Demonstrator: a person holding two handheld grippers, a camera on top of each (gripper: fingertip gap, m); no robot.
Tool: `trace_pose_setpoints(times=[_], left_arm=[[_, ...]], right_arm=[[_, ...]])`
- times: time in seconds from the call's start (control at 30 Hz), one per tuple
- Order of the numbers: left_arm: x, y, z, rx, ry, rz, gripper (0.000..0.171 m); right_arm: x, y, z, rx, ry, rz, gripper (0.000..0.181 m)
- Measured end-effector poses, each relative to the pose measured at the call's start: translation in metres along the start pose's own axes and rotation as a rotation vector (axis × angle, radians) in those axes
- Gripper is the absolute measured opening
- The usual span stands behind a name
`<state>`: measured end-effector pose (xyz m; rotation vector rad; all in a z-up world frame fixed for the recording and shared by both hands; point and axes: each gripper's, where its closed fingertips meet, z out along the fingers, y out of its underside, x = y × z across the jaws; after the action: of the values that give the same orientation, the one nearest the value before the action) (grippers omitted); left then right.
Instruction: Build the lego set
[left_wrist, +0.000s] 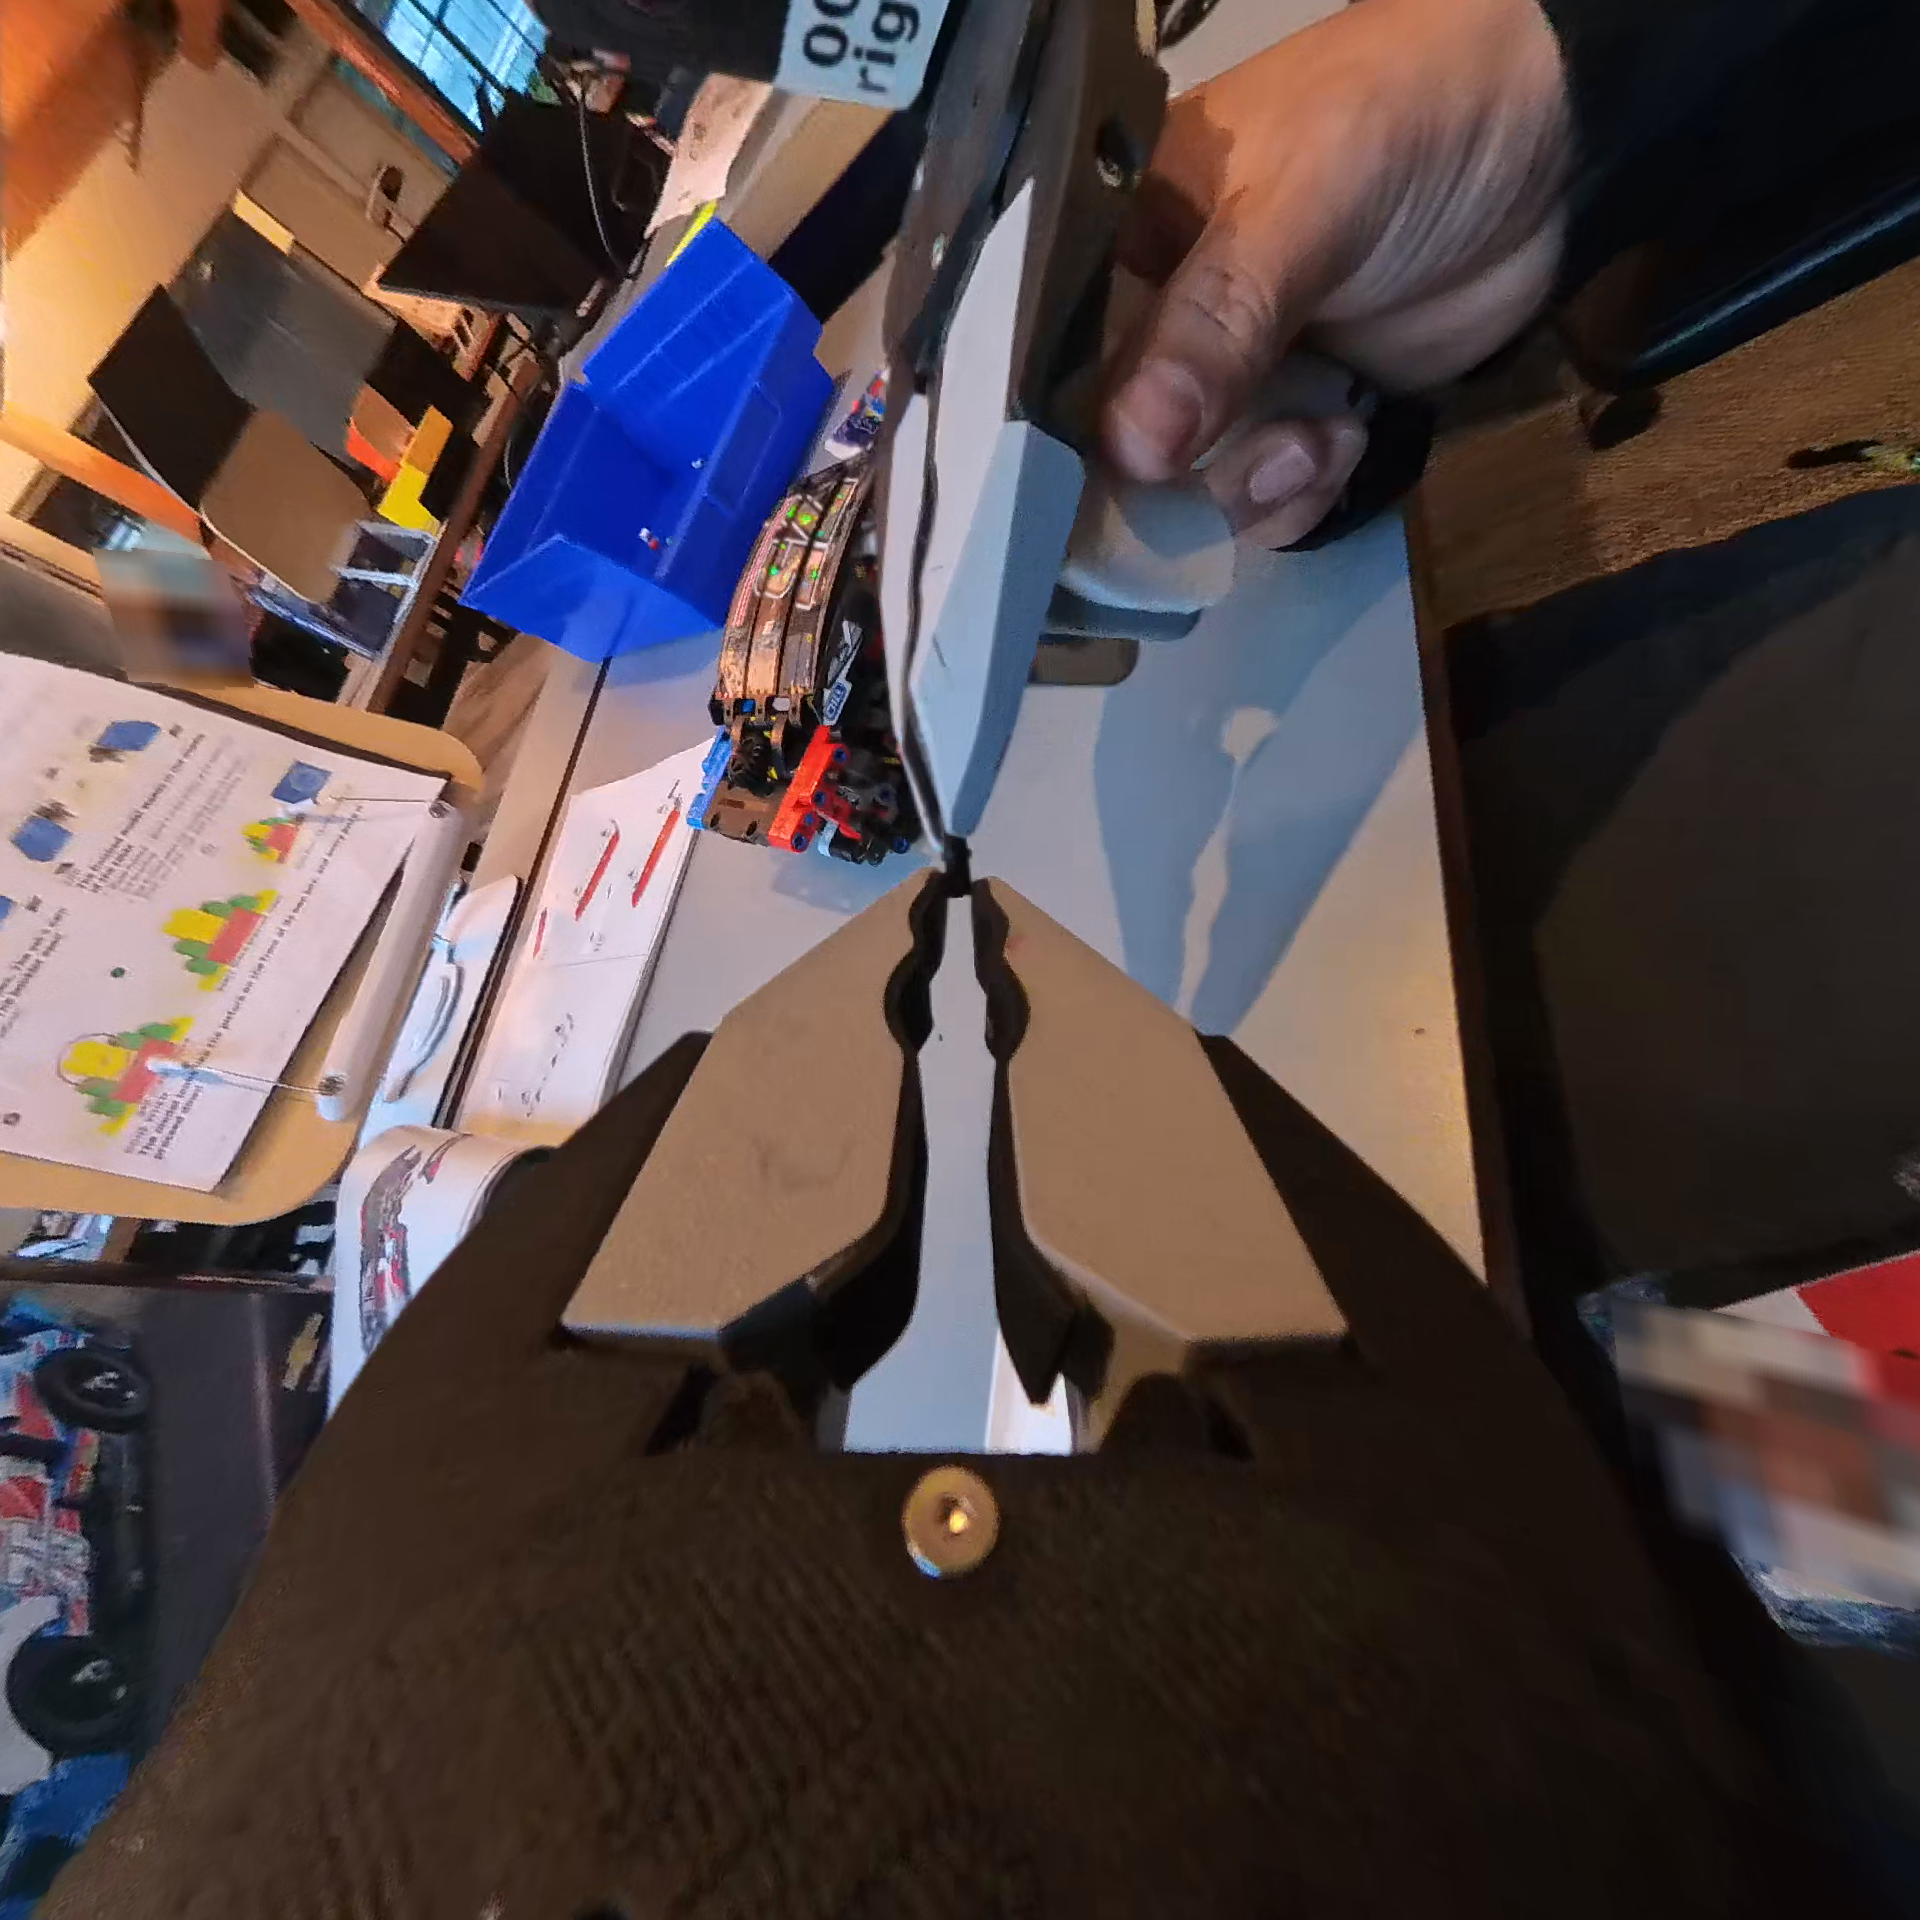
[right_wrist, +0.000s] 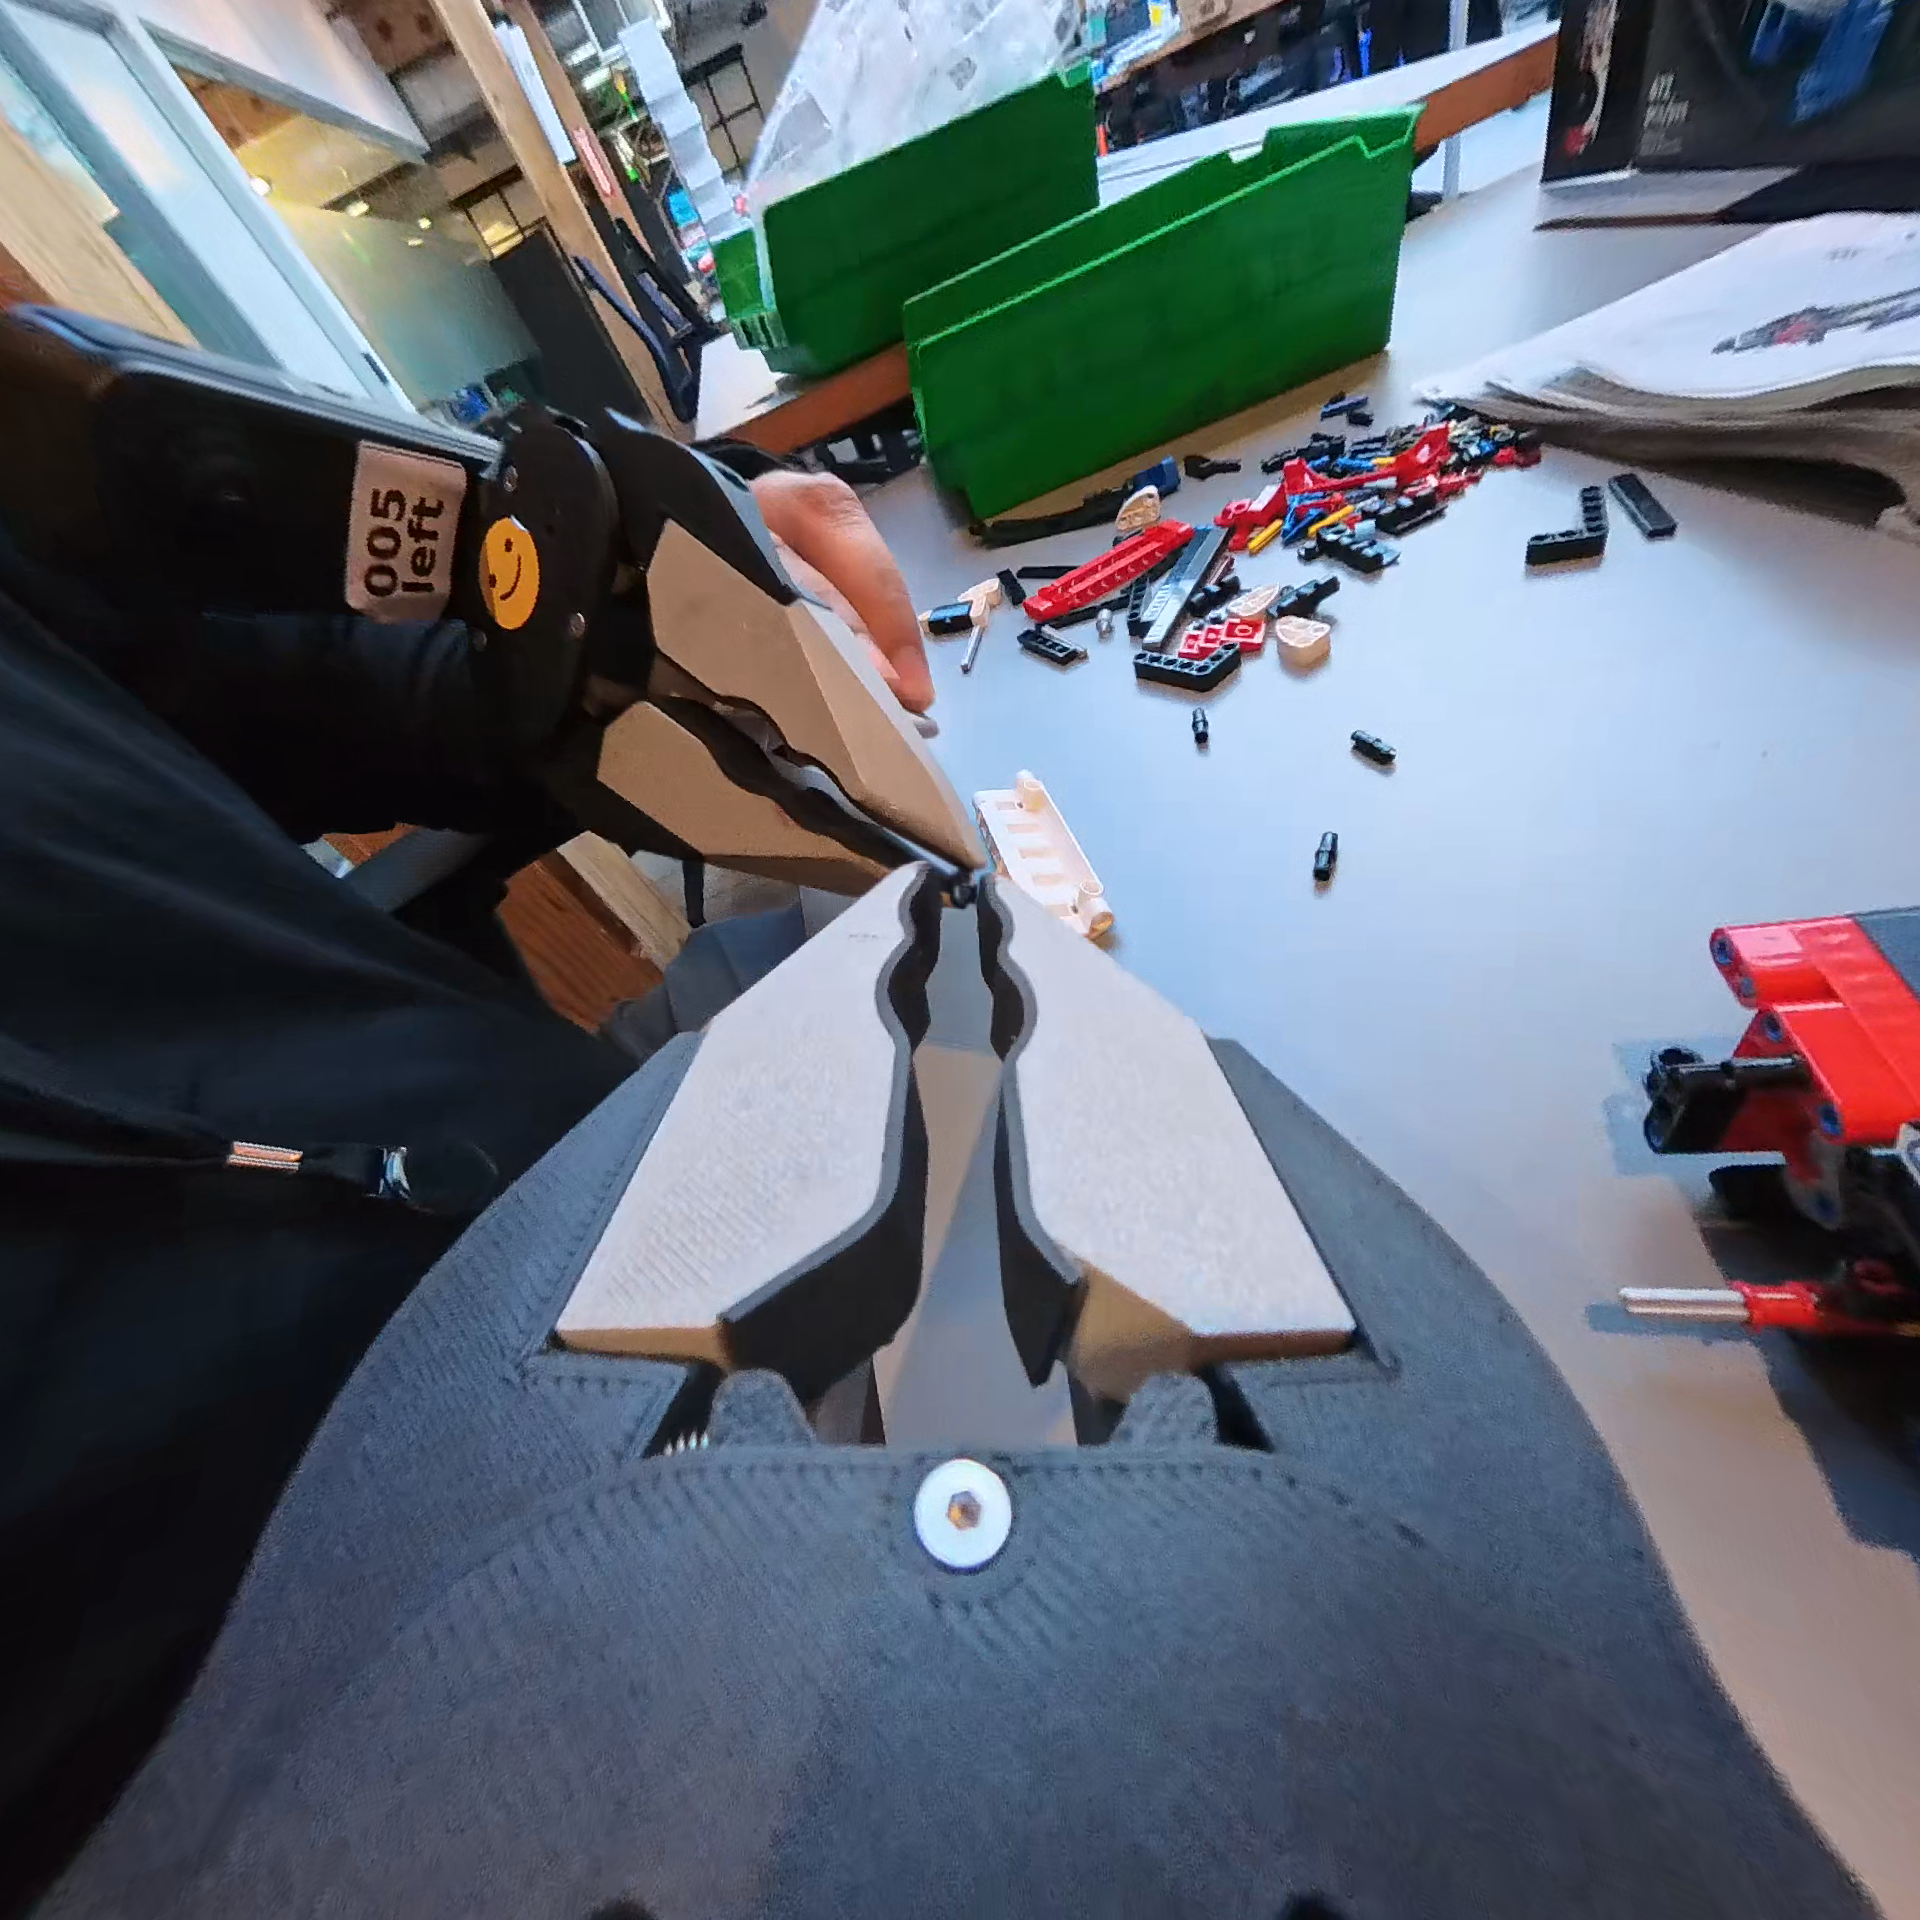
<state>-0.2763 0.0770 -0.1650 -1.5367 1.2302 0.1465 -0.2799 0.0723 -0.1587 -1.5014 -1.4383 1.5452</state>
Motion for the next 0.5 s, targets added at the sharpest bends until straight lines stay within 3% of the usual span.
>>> trace_pose_setpoints(times=[0.5], left_arm=[[-0.0028,-0.0011,0.0042,0.000,-0.030,-0.001,0.001]], right_arm=[[0.0054,0.0022,0.0012,-0.027,0.119,-0.119,0.001]])
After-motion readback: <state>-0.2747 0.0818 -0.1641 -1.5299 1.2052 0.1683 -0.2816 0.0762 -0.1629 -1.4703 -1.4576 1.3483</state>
